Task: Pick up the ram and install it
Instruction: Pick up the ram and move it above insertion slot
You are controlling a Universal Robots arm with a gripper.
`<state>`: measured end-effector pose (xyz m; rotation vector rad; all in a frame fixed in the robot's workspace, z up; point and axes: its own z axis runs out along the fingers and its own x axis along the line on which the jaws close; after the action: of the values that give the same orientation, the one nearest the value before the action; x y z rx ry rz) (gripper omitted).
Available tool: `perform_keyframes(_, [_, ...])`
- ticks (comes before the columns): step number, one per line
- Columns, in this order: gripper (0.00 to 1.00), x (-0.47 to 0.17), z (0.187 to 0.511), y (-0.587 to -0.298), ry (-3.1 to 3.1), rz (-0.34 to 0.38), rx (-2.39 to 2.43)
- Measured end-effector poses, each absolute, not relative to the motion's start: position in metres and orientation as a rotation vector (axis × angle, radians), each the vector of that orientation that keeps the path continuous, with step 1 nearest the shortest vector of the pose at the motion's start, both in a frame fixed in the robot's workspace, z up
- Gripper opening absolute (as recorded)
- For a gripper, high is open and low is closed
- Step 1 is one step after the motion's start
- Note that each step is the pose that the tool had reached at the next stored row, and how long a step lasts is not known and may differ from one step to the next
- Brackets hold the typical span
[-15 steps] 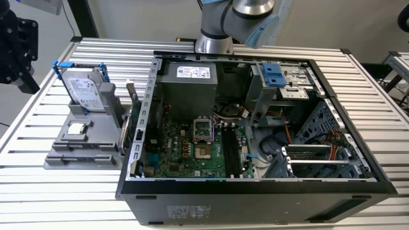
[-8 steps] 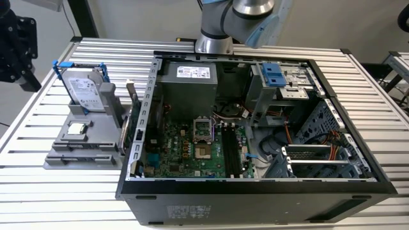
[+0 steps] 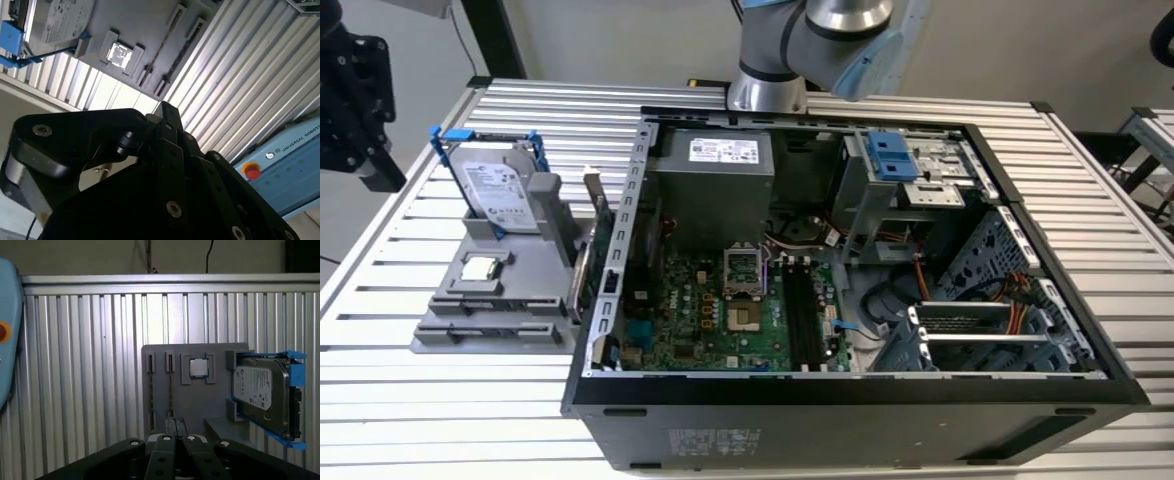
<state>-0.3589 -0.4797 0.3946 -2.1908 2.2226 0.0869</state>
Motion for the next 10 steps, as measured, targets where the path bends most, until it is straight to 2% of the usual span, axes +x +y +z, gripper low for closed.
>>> perform_keyframes(10, [0.00,-0.3584,0.3900,-0.4797,2.104,0.046,-2.300])
